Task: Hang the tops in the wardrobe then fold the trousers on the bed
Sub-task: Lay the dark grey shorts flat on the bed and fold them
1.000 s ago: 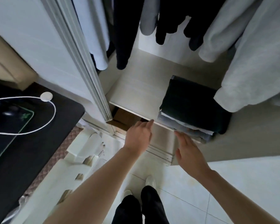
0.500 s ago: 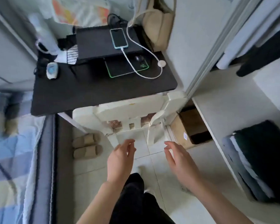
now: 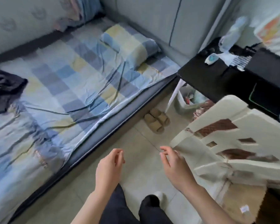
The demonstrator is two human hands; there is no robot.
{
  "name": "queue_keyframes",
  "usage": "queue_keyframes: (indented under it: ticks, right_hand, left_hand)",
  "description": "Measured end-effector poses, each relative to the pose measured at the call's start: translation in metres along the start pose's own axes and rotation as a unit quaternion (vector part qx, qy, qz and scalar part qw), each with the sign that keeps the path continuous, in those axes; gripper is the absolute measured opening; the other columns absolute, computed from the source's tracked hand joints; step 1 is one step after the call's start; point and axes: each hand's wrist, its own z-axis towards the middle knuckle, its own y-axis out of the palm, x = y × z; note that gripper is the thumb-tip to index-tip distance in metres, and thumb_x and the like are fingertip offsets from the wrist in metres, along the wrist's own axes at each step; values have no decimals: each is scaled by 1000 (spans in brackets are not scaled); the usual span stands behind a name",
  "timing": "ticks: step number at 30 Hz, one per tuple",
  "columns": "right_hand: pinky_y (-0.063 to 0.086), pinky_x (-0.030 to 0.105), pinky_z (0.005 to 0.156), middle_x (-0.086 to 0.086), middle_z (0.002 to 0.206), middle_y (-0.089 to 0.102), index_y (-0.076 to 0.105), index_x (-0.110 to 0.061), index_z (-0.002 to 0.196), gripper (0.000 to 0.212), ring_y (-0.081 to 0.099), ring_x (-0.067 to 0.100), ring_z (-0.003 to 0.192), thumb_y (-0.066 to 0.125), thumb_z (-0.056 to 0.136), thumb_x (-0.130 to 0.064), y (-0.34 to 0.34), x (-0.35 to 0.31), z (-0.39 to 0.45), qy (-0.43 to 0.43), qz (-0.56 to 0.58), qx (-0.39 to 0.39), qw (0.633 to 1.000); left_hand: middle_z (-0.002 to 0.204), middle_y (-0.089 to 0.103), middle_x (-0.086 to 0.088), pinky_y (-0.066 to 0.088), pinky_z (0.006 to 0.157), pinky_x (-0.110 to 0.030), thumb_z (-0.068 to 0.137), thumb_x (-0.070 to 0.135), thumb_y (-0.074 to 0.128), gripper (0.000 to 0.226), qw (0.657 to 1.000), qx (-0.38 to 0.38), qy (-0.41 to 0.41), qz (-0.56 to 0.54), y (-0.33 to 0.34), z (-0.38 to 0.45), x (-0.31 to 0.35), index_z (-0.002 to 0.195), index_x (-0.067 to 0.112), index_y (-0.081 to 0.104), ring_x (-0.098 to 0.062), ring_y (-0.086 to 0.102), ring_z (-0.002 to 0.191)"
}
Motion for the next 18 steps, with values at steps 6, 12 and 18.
queue_keyframes:
  ticks: [6,12,18]
  right_hand:
    - [43,23,83,-1,111,59,52,-24,125,30,55,12,100,40,100,-34,94,-107,49,-71,-32,-108,991]
    - [39,28,84,6,109,63,56,-17,120,26,55,22,107,46,98,-28,189,-213,99,-116,-74,-172,975]
    - [43,33,82,5,105,66,58,-15,115,24,59,23,102,48,98,-26,248,-294,151,-141,-92,-201,965]
  left_hand:
    - [65,67,16,51,67,-33,98,30,52,17,982,99,-154,-51,-107,-3,-119,86,33,64,-4,63,65]
    - [64,67,14,52,69,-36,98,25,52,18,964,158,-210,-48,-216,23,-217,88,30,66,-5,63,68]
    - [67,68,11,51,68,-35,98,22,51,21,947,187,-251,-77,-286,73,-273,84,29,64,-10,64,71]
